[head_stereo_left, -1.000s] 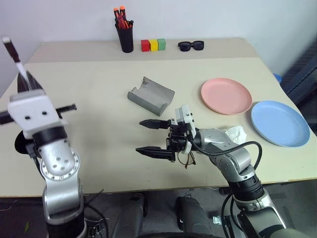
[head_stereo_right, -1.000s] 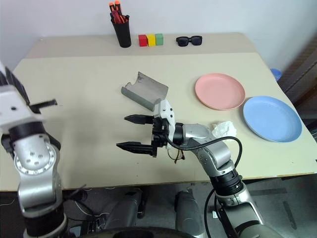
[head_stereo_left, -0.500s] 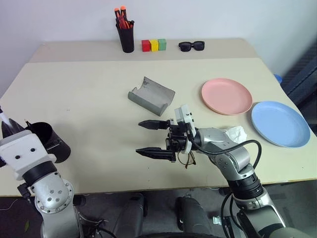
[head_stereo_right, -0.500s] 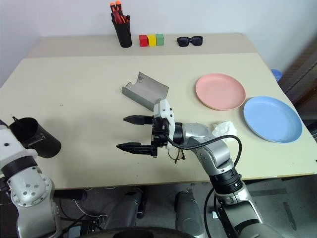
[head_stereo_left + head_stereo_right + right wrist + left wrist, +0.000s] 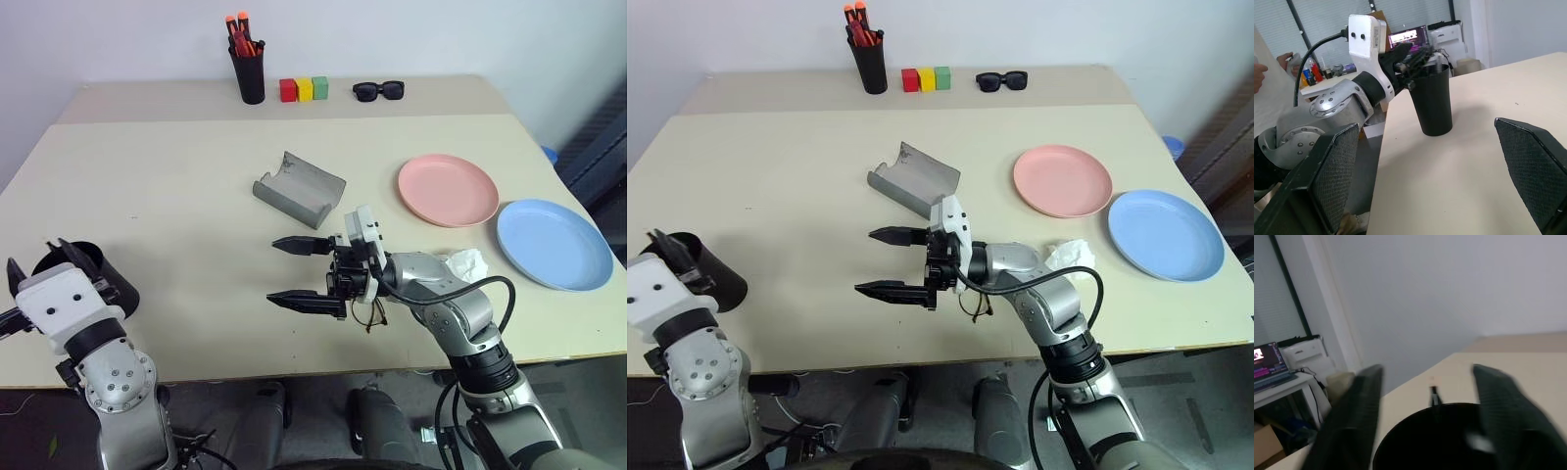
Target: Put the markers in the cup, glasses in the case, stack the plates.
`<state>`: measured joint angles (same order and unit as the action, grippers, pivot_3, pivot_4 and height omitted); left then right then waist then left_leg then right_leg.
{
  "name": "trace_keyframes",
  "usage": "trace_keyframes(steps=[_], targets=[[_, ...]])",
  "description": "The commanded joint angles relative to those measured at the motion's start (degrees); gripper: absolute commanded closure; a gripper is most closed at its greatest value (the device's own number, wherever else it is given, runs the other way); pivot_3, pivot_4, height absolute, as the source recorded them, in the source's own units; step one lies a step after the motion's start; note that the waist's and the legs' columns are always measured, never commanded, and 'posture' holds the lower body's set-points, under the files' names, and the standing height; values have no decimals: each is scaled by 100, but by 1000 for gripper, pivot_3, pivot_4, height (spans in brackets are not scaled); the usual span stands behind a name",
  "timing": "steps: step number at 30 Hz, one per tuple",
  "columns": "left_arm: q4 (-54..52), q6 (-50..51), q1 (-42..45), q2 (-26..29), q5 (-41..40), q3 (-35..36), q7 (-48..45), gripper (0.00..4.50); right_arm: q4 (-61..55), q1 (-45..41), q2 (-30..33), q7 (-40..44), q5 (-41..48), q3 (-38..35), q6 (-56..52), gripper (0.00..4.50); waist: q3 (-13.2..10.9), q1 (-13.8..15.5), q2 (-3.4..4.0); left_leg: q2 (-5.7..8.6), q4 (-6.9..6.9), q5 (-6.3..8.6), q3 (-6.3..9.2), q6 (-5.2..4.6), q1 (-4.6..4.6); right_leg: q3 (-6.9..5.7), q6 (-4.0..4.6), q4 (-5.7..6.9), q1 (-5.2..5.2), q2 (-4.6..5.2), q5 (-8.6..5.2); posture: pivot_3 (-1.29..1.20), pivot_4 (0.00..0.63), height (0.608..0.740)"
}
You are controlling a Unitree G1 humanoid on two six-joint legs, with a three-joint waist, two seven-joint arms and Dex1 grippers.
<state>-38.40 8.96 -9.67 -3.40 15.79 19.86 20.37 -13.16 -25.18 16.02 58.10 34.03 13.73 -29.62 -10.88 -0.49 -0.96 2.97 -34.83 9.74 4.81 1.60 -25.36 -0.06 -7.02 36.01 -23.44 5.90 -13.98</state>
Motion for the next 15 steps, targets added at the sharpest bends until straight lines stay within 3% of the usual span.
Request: trace_keyframes(steps=[1, 5, 9, 13, 15], targets=[[-74, -123, 19, -7, 45, -1, 38, 1439, -89, -81, -53, -21, 75, -86, 73, 0, 0, 0, 0, 0, 0, 0, 0, 0, 0, 0, 0, 0, 0, 0, 0, 0, 150, 740], [-92, -11, 242, 59, -65, -21, -85, 1439, -107, -68, -45, -33, 88, -86, 60, 0, 0, 3, 0, 0, 0, 0, 0, 0, 0, -1, 0, 0, 0, 0, 0, 0, 150, 740], [-199, 283, 968, 477, -389, -516, -876, 1439, -129, -42, -32, -69, 109, -102, 24, 0, 0, 30, 0, 1, -2, 0, -1, 1, -2, -7, 0, 0, 2, -1, 0, 0, 150, 740], [-137, 958, 1639, 873, -979, -1060, -1824, 1439, -124, -26, -43, -165, 84, -134, 43, 0, 0, 39, 1, 5, -7, -2, -3, -3, -3, -7, 0, -1, 4, -1, 0, 0, 150, 740], [51, 1771, 2054, 1019, -1385, -1318, -2329, 1439, -90, -37, -68, -267, 18, -158, 106, 0, 0, 21, 2, 5, -5, -6, -3, -11, -1, -4, -1, 2, 4, -1, 1, 0, 150, 740]])
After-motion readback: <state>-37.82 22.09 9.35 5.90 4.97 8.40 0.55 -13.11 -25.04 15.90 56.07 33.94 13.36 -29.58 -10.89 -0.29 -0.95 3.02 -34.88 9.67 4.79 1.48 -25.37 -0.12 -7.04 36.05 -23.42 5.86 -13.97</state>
